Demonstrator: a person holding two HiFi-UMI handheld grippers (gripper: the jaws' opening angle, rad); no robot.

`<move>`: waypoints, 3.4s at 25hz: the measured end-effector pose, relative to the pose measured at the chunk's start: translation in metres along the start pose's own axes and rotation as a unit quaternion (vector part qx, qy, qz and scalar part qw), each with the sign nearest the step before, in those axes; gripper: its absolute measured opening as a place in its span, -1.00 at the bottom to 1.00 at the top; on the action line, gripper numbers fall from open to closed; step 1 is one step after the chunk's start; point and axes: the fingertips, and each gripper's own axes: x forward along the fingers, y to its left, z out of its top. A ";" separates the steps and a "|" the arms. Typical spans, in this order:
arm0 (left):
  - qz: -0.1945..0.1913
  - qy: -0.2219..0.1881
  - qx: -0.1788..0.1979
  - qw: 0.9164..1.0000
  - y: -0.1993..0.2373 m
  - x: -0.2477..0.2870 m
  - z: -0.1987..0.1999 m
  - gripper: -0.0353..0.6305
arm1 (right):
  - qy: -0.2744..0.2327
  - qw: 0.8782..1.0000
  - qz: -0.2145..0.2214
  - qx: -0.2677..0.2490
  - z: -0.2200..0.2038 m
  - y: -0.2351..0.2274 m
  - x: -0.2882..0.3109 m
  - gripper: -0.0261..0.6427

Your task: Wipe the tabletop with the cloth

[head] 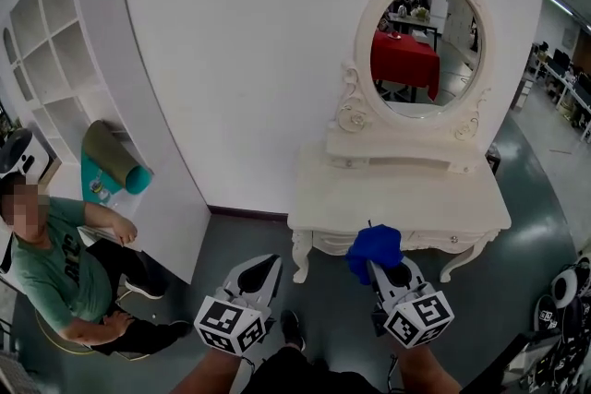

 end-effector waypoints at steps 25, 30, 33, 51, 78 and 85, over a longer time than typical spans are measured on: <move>-0.026 -0.006 -0.005 1.000 0.183 0.130 0.012 -0.88 | 0.022 0.999 0.006 -0.043 0.017 -0.065 0.226 -0.76; -0.015 0.000 -0.010 1.000 0.206 0.151 0.007 -0.88 | 0.036 0.999 0.006 -0.031 0.005 -0.088 0.266 -0.76; -0.013 0.004 -0.012 1.000 0.212 0.163 0.003 -0.88 | 0.049 0.998 0.022 -0.033 -0.004 -0.100 0.291 -0.76; 0.110 0.053 -0.039 0.992 0.269 0.236 -0.066 -0.88 | 0.198 0.968 0.140 -0.068 -0.135 -0.175 0.425 -0.76; 0.188 0.106 -0.065 0.974 0.278 0.249 -0.125 -0.87 | 0.383 0.907 0.123 -0.124 -0.322 -0.214 0.502 -0.76; 0.171 0.106 -0.058 0.978 0.276 0.238 -0.127 -0.88 | 0.406 0.901 0.105 -0.112 -0.326 -0.209 0.490 -0.76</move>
